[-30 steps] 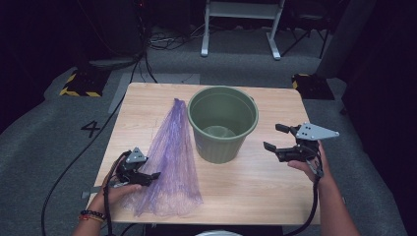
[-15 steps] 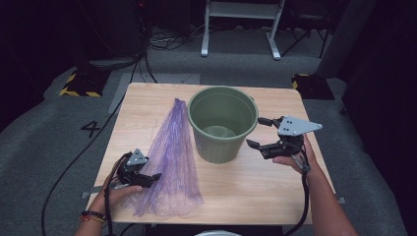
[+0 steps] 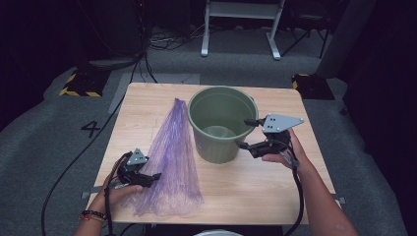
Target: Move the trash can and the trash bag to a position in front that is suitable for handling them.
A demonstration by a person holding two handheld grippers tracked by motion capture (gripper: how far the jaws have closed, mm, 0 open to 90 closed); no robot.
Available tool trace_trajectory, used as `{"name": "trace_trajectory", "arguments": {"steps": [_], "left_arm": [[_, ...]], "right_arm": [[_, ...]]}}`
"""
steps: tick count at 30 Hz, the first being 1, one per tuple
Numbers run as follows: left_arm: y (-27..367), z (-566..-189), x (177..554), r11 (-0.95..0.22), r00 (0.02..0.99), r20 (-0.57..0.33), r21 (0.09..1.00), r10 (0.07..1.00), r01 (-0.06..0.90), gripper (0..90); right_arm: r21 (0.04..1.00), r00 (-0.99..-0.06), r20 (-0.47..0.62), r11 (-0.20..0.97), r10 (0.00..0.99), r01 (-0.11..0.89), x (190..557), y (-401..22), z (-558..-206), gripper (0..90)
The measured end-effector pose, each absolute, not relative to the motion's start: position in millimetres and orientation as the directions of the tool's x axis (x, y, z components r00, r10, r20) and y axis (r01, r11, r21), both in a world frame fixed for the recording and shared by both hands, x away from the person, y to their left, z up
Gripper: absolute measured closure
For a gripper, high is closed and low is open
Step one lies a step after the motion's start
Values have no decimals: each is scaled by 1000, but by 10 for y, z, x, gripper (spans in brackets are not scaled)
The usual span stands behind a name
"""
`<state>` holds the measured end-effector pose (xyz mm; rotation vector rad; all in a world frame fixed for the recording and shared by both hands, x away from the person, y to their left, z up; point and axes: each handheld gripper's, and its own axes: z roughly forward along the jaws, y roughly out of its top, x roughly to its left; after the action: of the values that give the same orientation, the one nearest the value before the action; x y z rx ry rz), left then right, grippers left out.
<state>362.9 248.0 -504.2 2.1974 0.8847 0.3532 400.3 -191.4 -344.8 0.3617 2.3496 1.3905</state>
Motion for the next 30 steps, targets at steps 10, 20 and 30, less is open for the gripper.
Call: {"name": "trace_trajectory", "arguments": {"steps": [10, 20, 30], "left_arm": [[2480, -5034, 3633, -512, 744, -13, 717, 668, 472, 204], [2464, -5030, 3637, -519, 761, -19, 720, 649, 460, 222], [2363, -5029, 3661, -531, 770, -14, 716, 638, 453, 222]], "right_arm": [[841, -924, -232, 539, 305, -33, 4034, -1736, -3451, 488], [833, -914, -271, 549, 302, -65, 4050, -1748, -3428, 695], [794, -910, -315, 600, 269, -97, 3961, -1735, -3375, 761]]}}
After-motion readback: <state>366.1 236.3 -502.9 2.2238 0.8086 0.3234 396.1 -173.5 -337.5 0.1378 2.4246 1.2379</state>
